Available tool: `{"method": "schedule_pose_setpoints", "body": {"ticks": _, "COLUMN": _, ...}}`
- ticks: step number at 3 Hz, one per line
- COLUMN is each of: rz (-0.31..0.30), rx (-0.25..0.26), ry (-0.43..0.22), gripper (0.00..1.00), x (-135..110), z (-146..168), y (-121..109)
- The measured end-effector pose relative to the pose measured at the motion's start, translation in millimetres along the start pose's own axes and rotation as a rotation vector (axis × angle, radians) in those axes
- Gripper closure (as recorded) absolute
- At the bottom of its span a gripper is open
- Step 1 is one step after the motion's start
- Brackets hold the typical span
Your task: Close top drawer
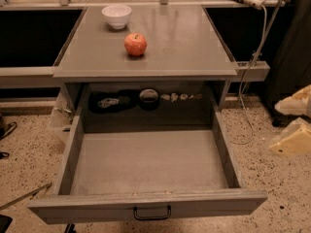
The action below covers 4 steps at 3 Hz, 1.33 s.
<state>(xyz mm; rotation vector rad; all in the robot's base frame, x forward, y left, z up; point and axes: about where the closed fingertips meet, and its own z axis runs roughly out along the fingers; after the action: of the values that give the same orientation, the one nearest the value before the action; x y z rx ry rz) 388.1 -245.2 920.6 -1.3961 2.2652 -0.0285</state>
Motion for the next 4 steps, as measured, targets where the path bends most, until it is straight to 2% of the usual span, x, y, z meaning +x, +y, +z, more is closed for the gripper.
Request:
{"method": "schedule_pose_setpoints", "body": {"ticks": 2, "rz": 0.003, "rx": -0.009, "ry": 0.001, "gripper": 0.89, "x": 1.3, "z": 3.2, "y": 2.6}}
{"method": "schedule_pose_setpoints", "body": {"ticks": 3, "rz": 0.004, "rx": -0.023, "ry": 0.0, "gripper": 1.0, "x": 1.4, "z": 8.0, "y": 7.0}}
{"method": "schedule_pose_setpoints", "body": {"ticks": 4, "rz": 0.043, "rx": -0.091, "ry": -0.029, "gripper": 1.0, "x": 17.0, "z": 25.0, "y": 41.9}}
